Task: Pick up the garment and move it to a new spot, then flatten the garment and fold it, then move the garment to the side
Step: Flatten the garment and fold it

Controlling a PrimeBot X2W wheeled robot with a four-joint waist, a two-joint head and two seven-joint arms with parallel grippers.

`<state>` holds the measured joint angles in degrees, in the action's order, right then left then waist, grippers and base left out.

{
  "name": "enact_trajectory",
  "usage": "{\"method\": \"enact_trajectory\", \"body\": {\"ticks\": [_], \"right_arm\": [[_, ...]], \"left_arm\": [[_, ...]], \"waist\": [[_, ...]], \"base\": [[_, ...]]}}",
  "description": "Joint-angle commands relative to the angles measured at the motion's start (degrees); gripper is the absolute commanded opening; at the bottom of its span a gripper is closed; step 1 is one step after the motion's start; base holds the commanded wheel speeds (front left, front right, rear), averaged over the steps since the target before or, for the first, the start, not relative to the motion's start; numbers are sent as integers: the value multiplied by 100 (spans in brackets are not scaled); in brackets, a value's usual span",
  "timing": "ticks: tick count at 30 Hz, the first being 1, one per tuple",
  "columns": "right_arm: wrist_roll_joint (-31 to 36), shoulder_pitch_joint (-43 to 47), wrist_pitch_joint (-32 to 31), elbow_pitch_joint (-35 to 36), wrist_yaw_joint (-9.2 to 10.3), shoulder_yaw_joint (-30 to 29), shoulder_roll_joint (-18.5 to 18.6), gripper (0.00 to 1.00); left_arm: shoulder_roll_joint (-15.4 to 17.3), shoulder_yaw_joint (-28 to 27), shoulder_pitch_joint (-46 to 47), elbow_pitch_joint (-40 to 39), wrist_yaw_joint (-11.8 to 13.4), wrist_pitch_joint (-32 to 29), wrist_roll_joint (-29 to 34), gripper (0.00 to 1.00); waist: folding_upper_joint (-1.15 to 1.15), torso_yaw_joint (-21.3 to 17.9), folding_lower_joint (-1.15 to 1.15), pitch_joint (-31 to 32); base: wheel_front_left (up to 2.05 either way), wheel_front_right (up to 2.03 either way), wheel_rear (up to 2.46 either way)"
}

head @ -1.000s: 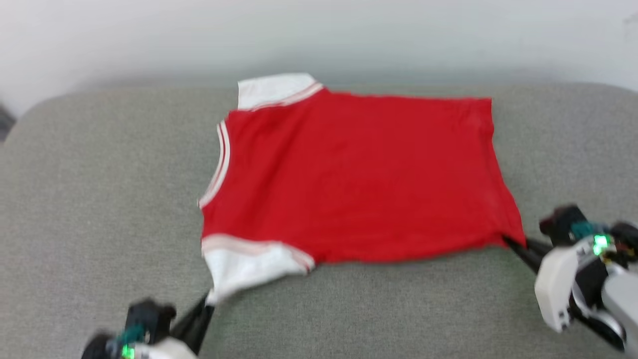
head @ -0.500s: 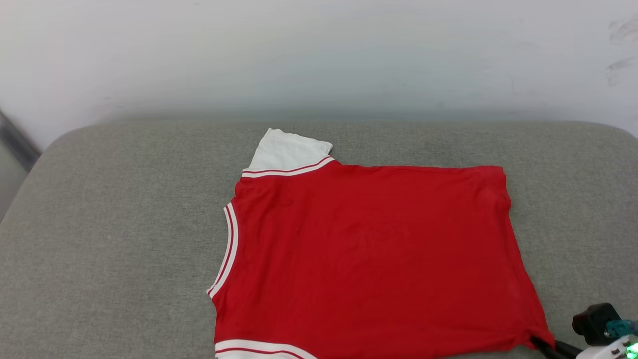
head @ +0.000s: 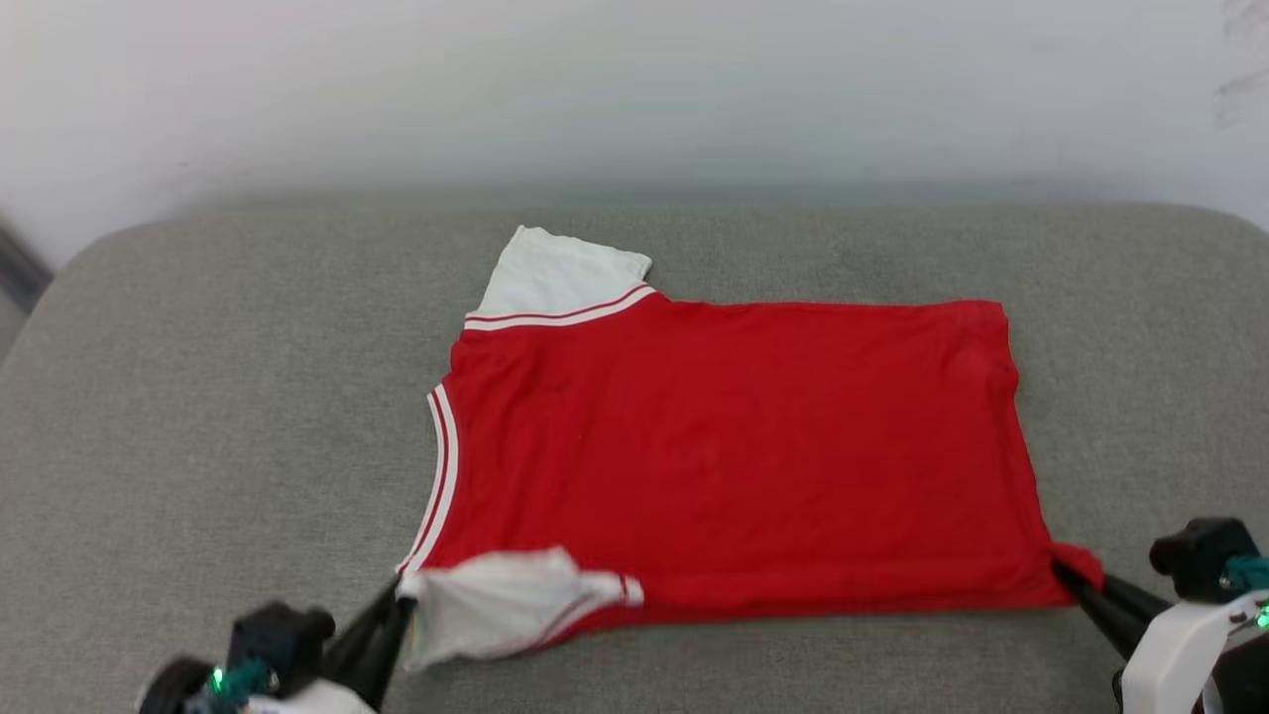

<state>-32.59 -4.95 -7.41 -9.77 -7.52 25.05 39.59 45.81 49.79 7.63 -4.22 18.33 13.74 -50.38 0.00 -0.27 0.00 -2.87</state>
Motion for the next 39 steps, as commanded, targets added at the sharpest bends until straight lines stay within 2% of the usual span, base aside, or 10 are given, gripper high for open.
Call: {"method": "enact_trajectory", "body": {"ticks": [1,8,16,25,34,35,36,37,38,39], "right_arm": [[60,-146,-35,79,6,-121,-72,0],[268,-420,-222,409,6,-541,-318,0],[409,-930,-493,436,6,-541,-435,0],[339,-1704,-700,-175,6,-200,-550,0],[151,-2068,-599,-867,8,262,-599,0],[129,-2087,-575,-917,8,289,-593,7],[119,-2098,-534,-937,8,310,-577,22],[105,-2109,-477,-937,8,321,-562,94],[112,-2121,-415,-925,7,318,-536,100],[112,-2117,-357,-902,7,323,-515,100]], "left_arm": [[16,-65,227,23,-40,-13,75,0],[-21,-168,1295,325,-379,-271,387,0],[-70,-232,2143,832,-676,-446,603,0],[-293,-157,2796,1828,-1112,-619,666,0],[-641,59,2943,2859,-1550,-634,582,0],[-665,67,2955,2943,-1590,-630,569,0],[-693,71,2975,3012,-1626,-630,553,0],[-711,63,2996,3066,-1638,-625,533,29],[-718,68,3028,3119,-1649,-569,579,100],[-731,53,3047,3161,-1672,-552,559,100]], "waist": [[0,-41,0,-112],[0,-186,0,-637],[0,-385,0,-1308],[0,-451,0,-1918],[0,-436,0,-1901],[0,-430,0,-1860],[0,-416,0,-1810],[0,-402,0,-1753],[0,-387,0,-1697],[0,-372,0,-1637]], "base": [[0,0,0],[0,0,0],[0,0,0],[0,0,0],[0,0,0],[0,0,0],[0,0,0],[0,0,0],[0,0,0],[0,0,0]]}}
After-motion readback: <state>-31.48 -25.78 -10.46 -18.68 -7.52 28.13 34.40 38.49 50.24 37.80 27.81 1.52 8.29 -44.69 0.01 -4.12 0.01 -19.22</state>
